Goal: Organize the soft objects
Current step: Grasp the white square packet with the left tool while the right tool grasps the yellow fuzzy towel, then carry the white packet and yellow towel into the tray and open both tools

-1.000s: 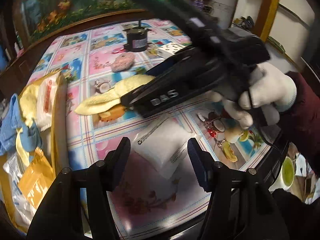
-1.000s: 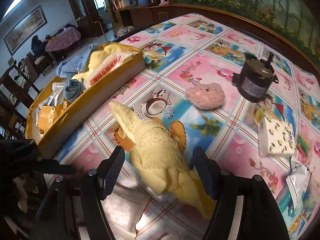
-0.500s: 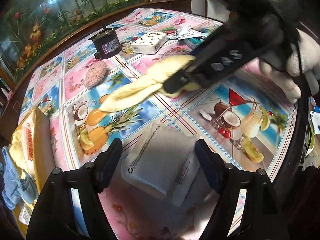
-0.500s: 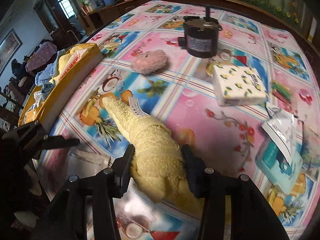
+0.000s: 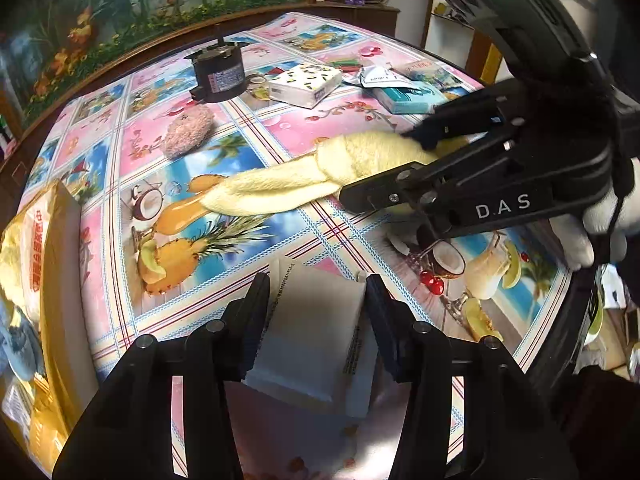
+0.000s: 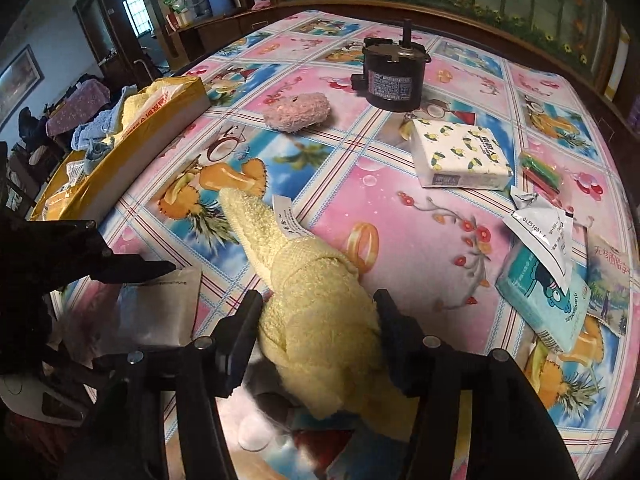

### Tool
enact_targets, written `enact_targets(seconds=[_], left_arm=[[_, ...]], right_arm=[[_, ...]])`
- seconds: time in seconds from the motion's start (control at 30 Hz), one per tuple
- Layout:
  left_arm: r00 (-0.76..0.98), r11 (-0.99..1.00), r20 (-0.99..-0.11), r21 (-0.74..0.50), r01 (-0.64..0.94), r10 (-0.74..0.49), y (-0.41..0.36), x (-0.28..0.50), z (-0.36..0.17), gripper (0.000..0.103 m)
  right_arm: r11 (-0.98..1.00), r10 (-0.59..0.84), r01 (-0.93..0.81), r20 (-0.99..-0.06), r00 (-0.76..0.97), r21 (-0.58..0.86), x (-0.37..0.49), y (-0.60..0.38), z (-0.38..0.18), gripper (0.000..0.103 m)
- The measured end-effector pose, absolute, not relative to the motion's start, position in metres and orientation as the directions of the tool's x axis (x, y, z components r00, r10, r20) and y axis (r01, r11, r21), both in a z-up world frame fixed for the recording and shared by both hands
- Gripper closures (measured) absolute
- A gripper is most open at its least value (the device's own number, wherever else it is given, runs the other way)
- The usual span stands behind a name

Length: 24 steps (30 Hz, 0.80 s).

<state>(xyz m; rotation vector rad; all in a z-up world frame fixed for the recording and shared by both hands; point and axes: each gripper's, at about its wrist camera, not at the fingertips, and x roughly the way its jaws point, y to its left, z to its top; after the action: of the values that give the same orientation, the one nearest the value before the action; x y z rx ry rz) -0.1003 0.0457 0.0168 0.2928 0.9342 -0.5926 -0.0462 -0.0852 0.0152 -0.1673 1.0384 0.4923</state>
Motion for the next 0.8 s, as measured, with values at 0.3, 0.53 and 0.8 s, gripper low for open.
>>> enact_targets(seconds=[0.3,0.53,0.8], left_arm=[[0.504,0.844,-0.754,-0.124,0.521,-0.422,0.080,-0.118,0.045,0.056],[0.609,0.899,-0.678,-0.192,0.393,-0.411,0.142,-0.136,0.080,0.056],[0.706,0.958,-0.651,-0.234,0.164,-0.280,0.230,-0.140,0.086,0.056]], right_arm=[[0.879,0.403,-0.428,-0.808,0.430,0.211,-0.067,-0.098,0.031,0.063],[0.865,0.437,-0.451,-0.775,0.457,0.221,-0.079,-0.085,0.055,0.063],[0.804,0.535,-0.523,-0.729,0.427,0.284,-0.085,-0.041,0.085,0.063]])
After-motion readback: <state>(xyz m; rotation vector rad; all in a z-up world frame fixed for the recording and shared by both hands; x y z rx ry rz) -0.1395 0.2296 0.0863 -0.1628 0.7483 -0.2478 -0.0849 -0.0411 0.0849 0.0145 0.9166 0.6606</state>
